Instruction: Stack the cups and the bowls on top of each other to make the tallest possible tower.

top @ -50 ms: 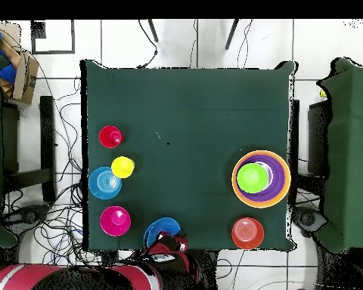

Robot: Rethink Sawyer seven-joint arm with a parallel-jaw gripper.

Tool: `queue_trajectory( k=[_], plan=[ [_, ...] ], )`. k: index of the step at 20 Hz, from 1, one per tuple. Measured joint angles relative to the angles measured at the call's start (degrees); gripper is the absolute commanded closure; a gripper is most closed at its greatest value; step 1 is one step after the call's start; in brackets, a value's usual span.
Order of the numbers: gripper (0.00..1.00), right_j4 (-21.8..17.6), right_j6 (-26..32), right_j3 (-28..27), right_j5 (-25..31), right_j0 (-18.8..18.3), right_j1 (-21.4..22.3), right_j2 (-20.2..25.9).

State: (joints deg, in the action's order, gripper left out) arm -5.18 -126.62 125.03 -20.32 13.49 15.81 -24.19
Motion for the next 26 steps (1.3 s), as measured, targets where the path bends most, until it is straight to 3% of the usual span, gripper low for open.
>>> queue_trajectory(
  k=[6, 7, 26],
  plan=[
    [1.0, -0.1, 0.0, 0.0, 0.0, -0.7, 1.9, 0.0],
    [0.0, -0.1, 0.0, 0.0, 0.0, -0.7, 2.3, 0.0],
    [0.0, -0.5, 0.0, 0.1, 0.0, -1.1, 3.2, 0.4]
  ],
)
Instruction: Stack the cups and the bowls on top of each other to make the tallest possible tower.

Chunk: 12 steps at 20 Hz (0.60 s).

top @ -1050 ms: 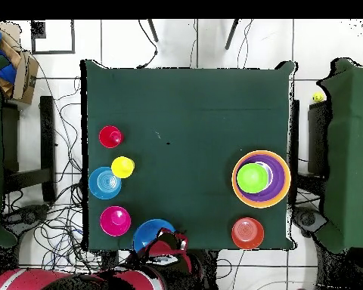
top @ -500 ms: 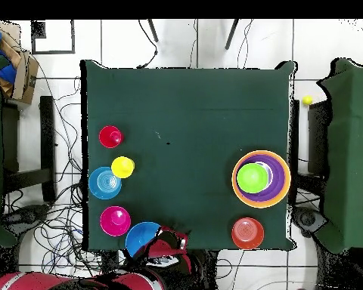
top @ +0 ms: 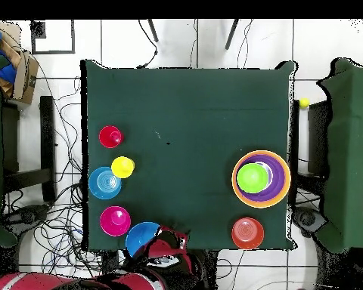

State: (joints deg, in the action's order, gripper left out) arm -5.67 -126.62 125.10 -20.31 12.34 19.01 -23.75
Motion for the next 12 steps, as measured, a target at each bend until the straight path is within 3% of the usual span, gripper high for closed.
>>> queue_trajectory(
  k=[7, 8, 10, 12],
  plan=[
    [0.0, -2.0, 0.0, 2.1, 1.7, -3.2, 6.7, 2.8],
    [0.0, -2.8, 0.0, 3.2, 2.7, -4.4, 9.6, 3.8],
    [0.0, -3.1, 0.0, 3.7, 3.1, -4.9, 10.8, 4.2],
    [0.0, -3.7, 0.0, 5.3, 4.2, -6.5, 14.7, 6.0]
  ],
)
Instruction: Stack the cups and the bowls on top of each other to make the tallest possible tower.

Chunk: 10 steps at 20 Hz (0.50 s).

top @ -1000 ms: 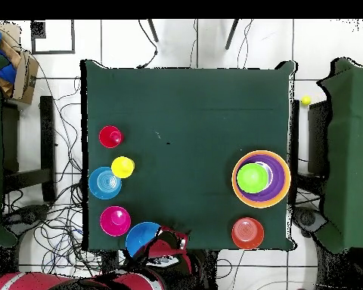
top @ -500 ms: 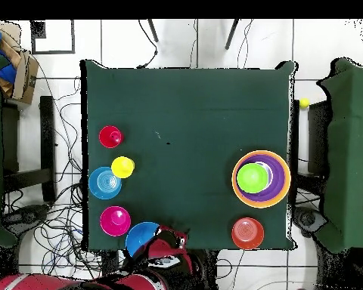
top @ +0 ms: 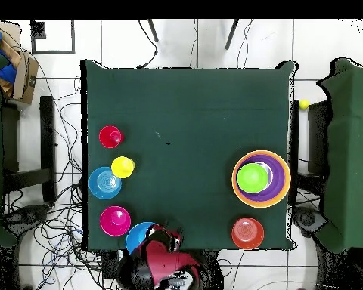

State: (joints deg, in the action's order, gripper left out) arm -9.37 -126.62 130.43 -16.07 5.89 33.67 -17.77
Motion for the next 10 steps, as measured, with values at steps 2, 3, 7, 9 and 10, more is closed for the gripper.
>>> queue_trajectory(
  k=[2, 3, 7, 9, 10],
  plan=[
    [0.0, 0.0, 0.0, 1.2, 0.5, -1.2, 2.5, 1.5],
    [0.0, 0.0, 0.0, 1.8, 0.7, -1.7, 3.7, 2.3],
    [0.0, -0.1, 0.0, 3.5, 1.8, -2.7, 7.5, 4.6],
    [0.0, 0.0, 0.0, 3.8, 2.1, -2.1, 8.5, 5.1],
    [0.0, 0.1, 0.0, 3.8, 2.1, -1.3, 8.8, 5.1]
  ],
)
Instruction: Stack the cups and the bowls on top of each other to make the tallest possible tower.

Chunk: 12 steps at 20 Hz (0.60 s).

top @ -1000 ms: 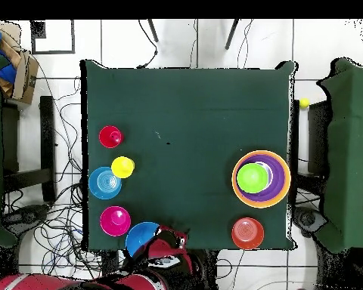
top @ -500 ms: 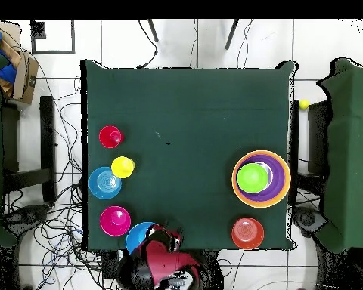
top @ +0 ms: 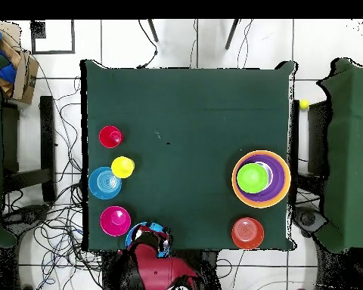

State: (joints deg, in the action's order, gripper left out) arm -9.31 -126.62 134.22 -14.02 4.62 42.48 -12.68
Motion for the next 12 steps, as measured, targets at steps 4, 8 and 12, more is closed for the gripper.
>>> queue_trajectory(
  k=[4, 8, 12],
  plan=[
    [0.0, 0.9, 0.0, 0.0, 0.0, 2.8, -0.4, 0.0],
    [0.0, 2.1, 0.0, 0.0, 0.0, 5.9, -1.8, -0.1],
    [0.0, 3.3, 0.0, 0.0, -1.8, 9.9, -5.7, -0.7]
  ],
)
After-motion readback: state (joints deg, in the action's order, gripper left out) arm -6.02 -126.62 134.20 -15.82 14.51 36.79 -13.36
